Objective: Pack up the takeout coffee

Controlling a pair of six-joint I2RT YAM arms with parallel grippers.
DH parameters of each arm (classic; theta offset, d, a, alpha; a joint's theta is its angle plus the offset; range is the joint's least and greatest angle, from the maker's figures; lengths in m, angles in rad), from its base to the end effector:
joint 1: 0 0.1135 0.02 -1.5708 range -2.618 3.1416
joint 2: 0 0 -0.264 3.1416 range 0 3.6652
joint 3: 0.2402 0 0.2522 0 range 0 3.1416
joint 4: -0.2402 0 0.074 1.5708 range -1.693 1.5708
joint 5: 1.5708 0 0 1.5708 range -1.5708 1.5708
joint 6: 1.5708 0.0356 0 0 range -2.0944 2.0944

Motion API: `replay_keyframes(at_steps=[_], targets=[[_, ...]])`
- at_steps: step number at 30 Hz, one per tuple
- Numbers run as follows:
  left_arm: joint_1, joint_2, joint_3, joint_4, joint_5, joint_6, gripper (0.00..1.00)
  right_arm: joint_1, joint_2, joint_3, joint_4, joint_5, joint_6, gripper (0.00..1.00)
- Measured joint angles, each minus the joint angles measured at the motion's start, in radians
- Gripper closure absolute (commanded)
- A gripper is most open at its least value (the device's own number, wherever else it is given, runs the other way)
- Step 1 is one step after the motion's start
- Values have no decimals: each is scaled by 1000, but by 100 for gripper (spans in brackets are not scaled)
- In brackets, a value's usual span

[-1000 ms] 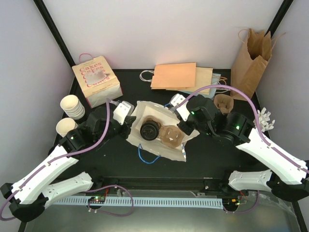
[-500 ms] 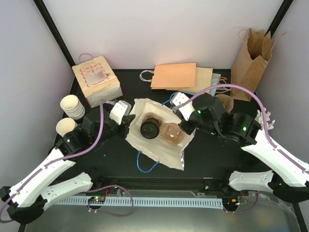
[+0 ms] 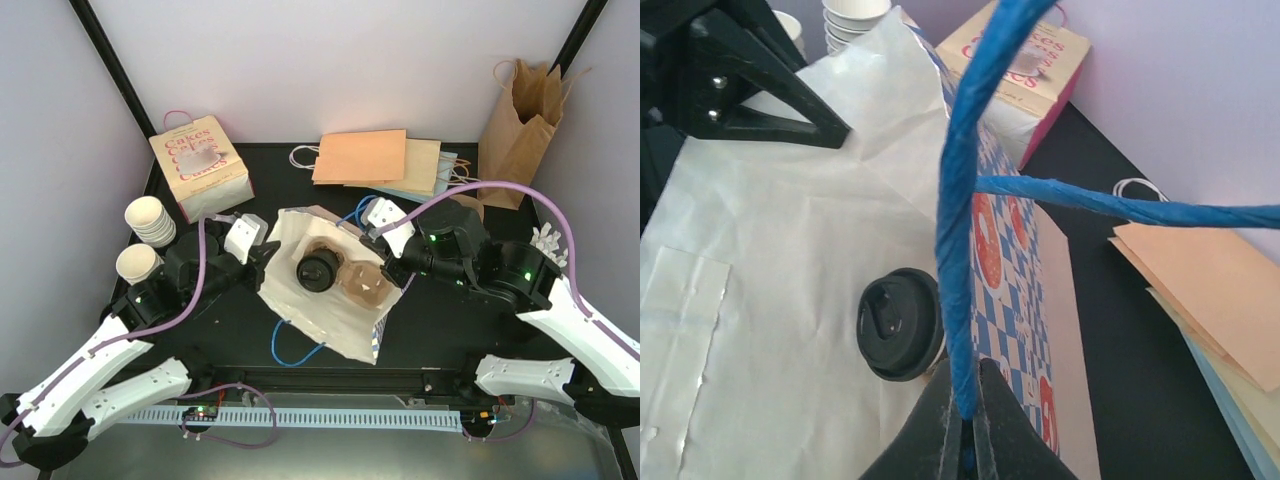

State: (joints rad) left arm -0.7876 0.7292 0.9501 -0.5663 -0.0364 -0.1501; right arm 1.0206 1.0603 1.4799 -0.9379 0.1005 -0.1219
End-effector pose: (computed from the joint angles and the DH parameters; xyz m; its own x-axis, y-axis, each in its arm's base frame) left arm 0.1082 -0.1069 0.3645 -0.3385 0.1282 -0.9322 0.6406 0.7570 -0.1285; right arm 0.0999 0.1561 0.4442 -0.1595 -0.4914 -0.8562 -0.8281 0.5388 -0.1550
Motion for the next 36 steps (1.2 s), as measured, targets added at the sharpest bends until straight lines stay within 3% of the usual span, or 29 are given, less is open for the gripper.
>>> replay_keyframes(at_steps=[9, 16, 26, 32, 33, 36], targets=[[0, -16, -12, 24, 14, 2, 98, 13, -3, -2, -2, -55, 0, 99], [0, 24, 11, -10, 2, -4, 99, 14, 6, -7, 4, 23, 26, 99], [16, 277, 313, -246, -42, -82, 98, -71, 125, 19, 30, 79, 73, 99], [126, 406, 448, -364, -21, -119, 98, -172, 239, 85, 53, 53, 74, 99], [145, 420, 455, -370, -11, -121, 99, -183, 260, 96, 59, 46, 74, 97], [231, 472, 471, -382, 41, -124, 98, -214, 323, 134, 64, 30, 73, 79]])
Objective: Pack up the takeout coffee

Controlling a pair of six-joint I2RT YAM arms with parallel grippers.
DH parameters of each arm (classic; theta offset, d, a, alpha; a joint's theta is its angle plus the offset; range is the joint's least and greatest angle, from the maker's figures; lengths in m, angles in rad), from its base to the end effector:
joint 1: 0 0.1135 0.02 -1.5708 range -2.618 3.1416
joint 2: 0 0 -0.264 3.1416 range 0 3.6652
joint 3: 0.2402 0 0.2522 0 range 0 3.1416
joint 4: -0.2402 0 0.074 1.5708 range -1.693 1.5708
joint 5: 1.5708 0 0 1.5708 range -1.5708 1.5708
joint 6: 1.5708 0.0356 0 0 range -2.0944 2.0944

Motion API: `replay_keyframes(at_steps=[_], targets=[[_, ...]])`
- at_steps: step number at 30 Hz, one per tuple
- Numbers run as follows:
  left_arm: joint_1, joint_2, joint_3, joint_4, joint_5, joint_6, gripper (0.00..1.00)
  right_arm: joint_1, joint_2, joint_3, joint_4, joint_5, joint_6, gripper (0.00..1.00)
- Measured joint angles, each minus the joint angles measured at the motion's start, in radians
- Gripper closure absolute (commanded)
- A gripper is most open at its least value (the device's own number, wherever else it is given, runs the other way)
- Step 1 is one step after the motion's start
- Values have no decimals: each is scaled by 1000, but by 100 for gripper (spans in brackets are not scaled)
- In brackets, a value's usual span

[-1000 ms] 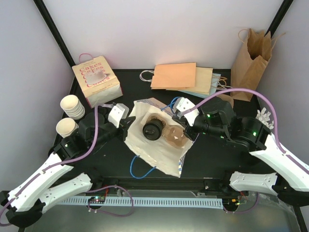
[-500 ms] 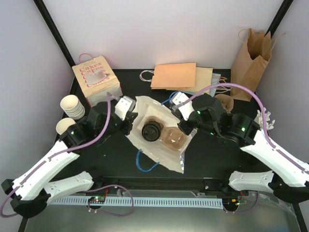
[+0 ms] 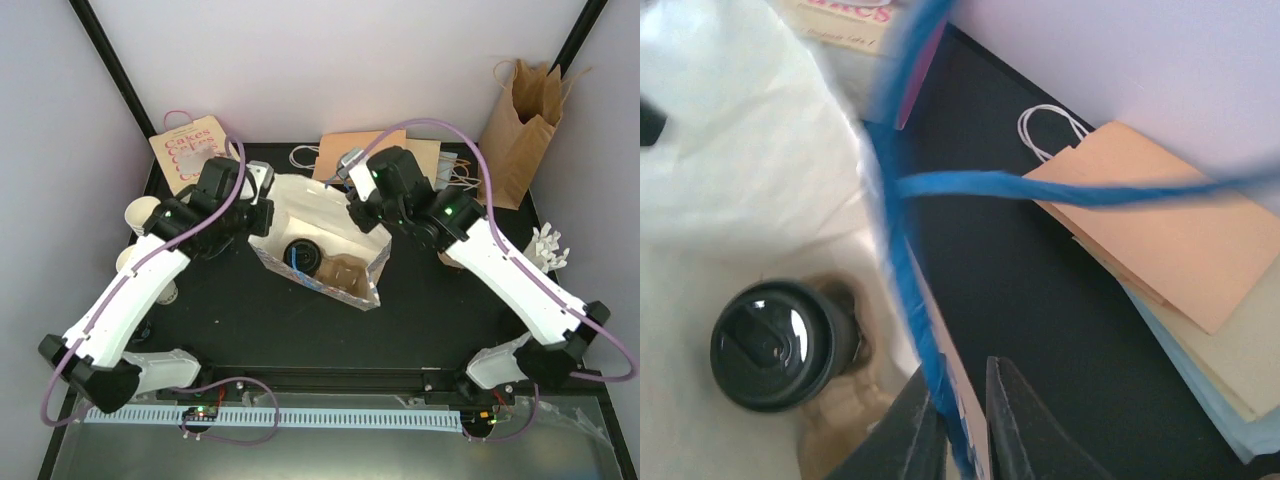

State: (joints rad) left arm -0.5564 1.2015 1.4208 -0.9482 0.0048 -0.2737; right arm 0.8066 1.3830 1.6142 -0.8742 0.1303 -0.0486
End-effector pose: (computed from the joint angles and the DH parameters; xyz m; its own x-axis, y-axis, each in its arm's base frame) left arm 0.1973 -0.1229 0.3986 -0.6881 0.1097 -0.7173 0.3585 0.9108 -0.2047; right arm 0.1991 0.2010 0.4219 -0.3831 -0.4693 -0.7956 -0.6633 0.7392 -0.1167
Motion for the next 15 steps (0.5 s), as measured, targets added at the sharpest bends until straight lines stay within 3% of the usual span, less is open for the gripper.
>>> replay_keyframes(at_steps=[5, 11, 15], targets=[[116, 96, 7, -6, 72, 0, 98, -47, 134, 124, -5, 7, 5, 43], [230, 195, 44, -2, 130, 3, 98, -58, 176, 204, -9, 25, 28, 17], [280, 233, 83, 3, 137, 7, 99, -58, 135, 205, -16, 31, 37, 8]])
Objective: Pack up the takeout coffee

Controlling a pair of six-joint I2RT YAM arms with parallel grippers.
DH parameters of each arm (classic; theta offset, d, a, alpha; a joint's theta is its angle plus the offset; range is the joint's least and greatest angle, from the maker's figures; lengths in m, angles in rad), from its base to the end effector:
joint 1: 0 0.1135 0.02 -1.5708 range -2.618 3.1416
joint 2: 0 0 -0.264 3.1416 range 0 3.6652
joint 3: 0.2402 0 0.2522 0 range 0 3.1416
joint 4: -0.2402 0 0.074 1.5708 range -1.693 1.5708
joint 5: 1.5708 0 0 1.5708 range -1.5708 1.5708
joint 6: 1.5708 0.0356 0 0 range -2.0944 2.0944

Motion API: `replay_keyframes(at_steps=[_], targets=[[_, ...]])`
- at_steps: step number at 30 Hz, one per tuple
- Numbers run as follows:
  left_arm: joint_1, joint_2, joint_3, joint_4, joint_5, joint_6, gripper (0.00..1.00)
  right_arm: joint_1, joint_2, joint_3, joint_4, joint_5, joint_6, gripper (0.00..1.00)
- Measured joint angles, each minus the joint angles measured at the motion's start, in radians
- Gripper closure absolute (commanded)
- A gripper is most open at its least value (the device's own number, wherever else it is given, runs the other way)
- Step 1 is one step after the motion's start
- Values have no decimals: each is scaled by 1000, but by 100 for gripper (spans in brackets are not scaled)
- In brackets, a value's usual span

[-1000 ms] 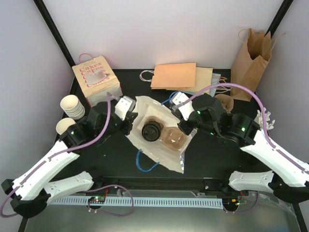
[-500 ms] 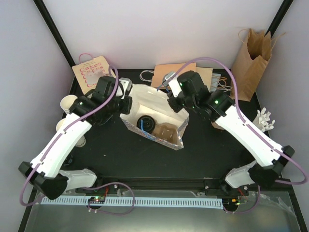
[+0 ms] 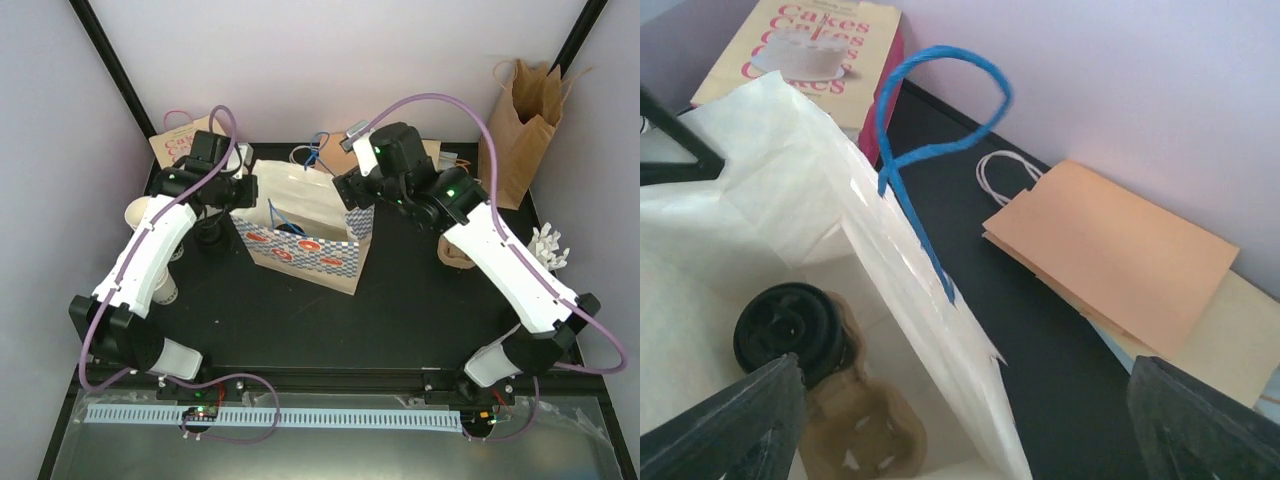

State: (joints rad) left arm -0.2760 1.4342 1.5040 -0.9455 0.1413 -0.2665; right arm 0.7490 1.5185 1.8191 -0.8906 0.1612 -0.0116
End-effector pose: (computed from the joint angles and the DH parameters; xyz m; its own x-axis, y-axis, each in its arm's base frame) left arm 0.2817 -0.0850 0.3681 -0.8067 -0.0425 -0.5894 0.1494 0.9503 -0.2730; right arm 0.2332 0.2090 0.4463 -0.4008 -0.3882 -0.8299 -0.5791 0.8092 -0.0989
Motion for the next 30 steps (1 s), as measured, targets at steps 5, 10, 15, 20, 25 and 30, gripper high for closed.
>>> replay_keyframes(at_steps=[5, 10, 15, 20, 25, 30], targets=[[65, 49, 50, 3, 8, 4, 98, 0, -77, -6, -21, 23, 12, 2], [141, 97, 76, 3, 18, 6, 99, 0, -159, -68, -41, 40, 23, 0], [177, 126, 97, 3, 28, 6, 96, -6, -231, -165, -54, 54, 56, 0], [183, 126, 97, 3, 37, 8, 60, -9, -311, -256, -61, 66, 100, 0], [183, 108, 97, 0, 43, 21, 37, -10, -375, -351, -61, 81, 151, 0], [183, 31, 97, -7, 41, 21, 20, -10, -392, -437, -60, 92, 198, 0]])
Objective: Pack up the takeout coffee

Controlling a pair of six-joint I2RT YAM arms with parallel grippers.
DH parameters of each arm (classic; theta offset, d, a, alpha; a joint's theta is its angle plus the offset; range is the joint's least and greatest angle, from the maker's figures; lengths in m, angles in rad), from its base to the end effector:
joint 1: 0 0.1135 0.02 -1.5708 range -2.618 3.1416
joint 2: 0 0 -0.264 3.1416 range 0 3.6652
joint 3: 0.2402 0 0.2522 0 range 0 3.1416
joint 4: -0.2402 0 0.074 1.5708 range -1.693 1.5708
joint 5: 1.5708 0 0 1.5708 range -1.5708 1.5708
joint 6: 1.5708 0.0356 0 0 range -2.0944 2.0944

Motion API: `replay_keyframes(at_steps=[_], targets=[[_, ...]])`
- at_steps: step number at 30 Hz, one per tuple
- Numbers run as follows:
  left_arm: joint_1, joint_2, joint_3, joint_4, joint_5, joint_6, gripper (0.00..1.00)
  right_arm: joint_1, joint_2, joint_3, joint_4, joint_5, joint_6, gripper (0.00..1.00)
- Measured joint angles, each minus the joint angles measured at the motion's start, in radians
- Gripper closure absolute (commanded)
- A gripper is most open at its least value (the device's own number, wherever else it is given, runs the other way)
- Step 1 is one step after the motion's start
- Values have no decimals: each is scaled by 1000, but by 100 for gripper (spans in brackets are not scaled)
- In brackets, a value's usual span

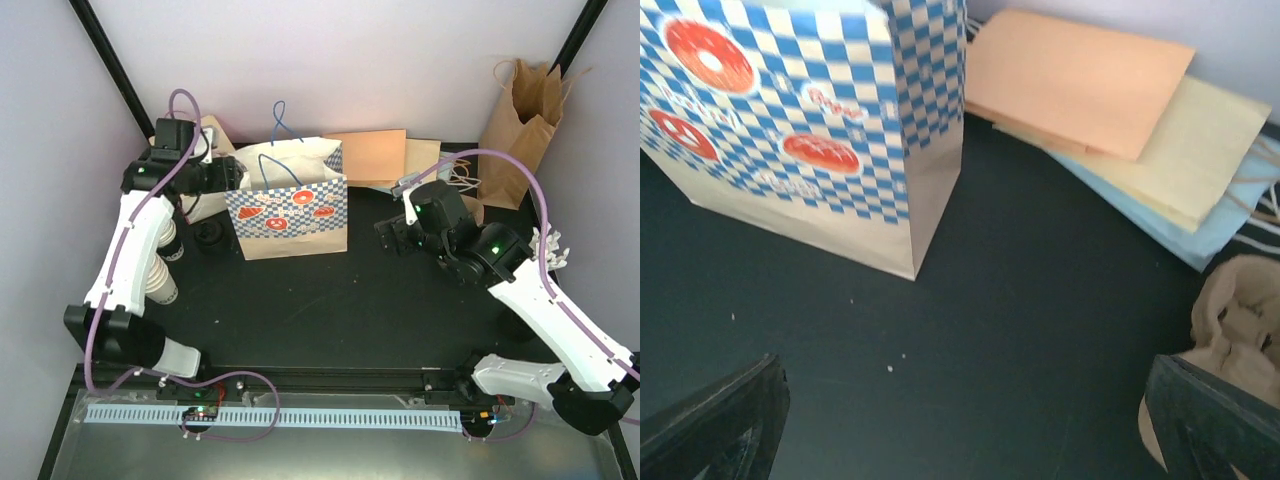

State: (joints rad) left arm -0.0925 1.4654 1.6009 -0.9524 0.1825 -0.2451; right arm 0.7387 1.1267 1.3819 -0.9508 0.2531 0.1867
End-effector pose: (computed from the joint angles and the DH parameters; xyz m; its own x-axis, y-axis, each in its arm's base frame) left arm 0.2996 -0.0343 0.3891 -0.7563 -0.1695 -0.6319 0.0320 0.9551 -0.2944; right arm 0.1625 0.1360 0.4023 -0.5602 -0.2671 -0.7841 -0.4129 0.9106 -0.0152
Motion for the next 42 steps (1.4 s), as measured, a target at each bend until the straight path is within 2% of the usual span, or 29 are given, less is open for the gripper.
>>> replay_keyframes(at_steps=[3, 10, 18, 28, 35, 42], targets=[[0, -69, -2, -2, -5, 0, 12, 0, -19, -58, 6, -1, 28, 0], [0, -311, -80, 9, -18, -16, 4, 0, -52, -120, 11, 17, 132, 0], [0, -581, -291, 13, 18, -61, 3, 0, 27, -127, -11, 76, 269, 2], [0, -832, -595, 1, 81, -132, 3, 0, 9, -269, 7, 104, 372, 3], [0, -868, -794, 36, 119, -222, 2, 0, 12, -304, 44, 65, 418, 3], [0, -820, -804, 34, 11, -290, 1, 0, 19, -338, 67, 37, 426, 3]])
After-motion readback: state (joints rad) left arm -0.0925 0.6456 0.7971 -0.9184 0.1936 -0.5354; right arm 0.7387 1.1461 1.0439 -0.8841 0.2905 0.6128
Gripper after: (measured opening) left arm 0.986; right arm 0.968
